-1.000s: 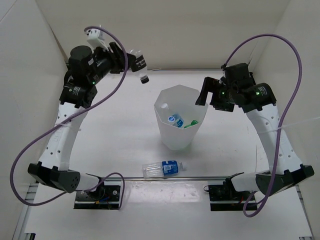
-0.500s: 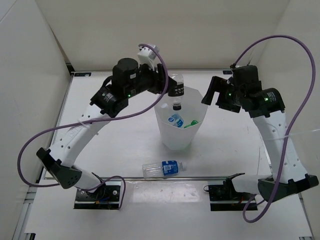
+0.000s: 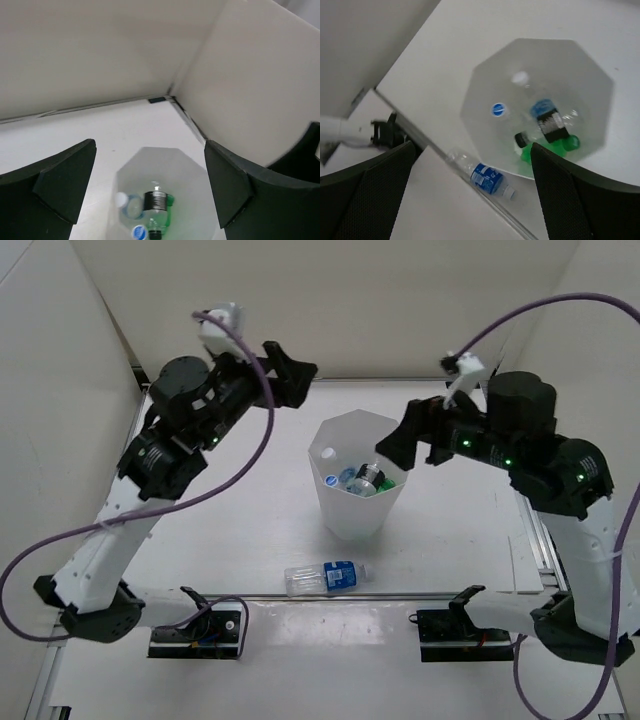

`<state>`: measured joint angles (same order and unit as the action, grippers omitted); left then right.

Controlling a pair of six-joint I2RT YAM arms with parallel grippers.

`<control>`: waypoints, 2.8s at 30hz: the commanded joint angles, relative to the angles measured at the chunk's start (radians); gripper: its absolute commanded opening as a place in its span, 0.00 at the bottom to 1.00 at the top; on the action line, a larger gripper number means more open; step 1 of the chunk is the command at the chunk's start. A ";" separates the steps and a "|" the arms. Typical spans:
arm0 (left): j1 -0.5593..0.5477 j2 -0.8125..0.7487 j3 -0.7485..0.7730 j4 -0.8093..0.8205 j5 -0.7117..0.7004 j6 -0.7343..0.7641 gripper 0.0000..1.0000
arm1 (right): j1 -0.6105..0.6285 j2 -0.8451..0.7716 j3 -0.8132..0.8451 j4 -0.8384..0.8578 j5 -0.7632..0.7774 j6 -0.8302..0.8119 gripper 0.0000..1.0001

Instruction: Put the plastic bottles in the bin

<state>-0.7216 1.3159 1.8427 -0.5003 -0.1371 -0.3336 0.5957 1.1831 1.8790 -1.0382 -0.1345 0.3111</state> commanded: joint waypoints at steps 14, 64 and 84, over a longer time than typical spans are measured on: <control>0.106 -0.403 -0.349 -0.434 -0.394 -0.197 1.00 | 0.673 0.415 -0.298 0.021 0.319 -0.288 0.96; 0.106 -0.570 -0.507 -0.580 -0.598 -0.291 1.00 | 0.287 0.357 0.339 0.070 0.325 -0.141 0.43; 0.106 -0.514 -0.506 -0.598 -0.625 -0.297 1.00 | -0.301 0.296 0.108 -0.112 0.043 0.034 0.99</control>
<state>-0.6170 0.8143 1.3540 -1.0824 -0.7246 -0.5961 0.4156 1.5421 2.0628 -1.0775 0.0601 0.2855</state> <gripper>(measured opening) 0.998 0.989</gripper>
